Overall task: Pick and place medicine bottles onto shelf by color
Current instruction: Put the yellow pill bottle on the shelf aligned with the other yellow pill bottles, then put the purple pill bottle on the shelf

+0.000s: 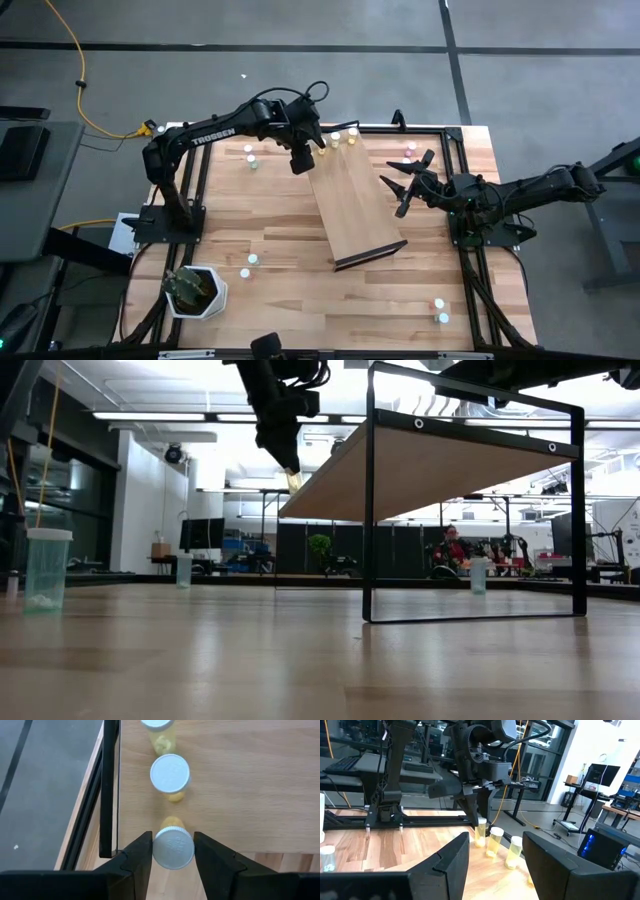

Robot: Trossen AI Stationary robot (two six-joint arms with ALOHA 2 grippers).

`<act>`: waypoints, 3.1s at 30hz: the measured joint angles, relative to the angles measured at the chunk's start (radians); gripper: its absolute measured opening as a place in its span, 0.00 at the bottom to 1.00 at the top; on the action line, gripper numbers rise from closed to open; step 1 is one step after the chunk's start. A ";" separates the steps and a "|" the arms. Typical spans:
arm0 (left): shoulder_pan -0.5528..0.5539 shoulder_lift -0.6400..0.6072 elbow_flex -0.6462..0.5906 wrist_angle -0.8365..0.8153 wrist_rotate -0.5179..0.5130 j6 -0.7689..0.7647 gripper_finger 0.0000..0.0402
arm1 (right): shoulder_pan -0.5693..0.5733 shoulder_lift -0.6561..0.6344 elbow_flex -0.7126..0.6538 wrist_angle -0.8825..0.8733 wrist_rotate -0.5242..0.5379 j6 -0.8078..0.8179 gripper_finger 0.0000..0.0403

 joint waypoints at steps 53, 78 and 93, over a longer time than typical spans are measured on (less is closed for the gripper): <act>0.007 -0.007 0.073 0.009 0.023 0.026 0.53 | 0.000 0.000 0.000 0.000 0.000 0.000 0.44; 0.008 -0.555 -0.925 1.411 0.074 -0.193 0.53 | 0.000 0.000 0.000 -0.004 0.000 -0.046 0.44; -0.211 -0.681 -1.287 1.890 0.021 -0.142 0.53 | 0.000 0.000 0.000 0.084 0.059 -0.020 0.44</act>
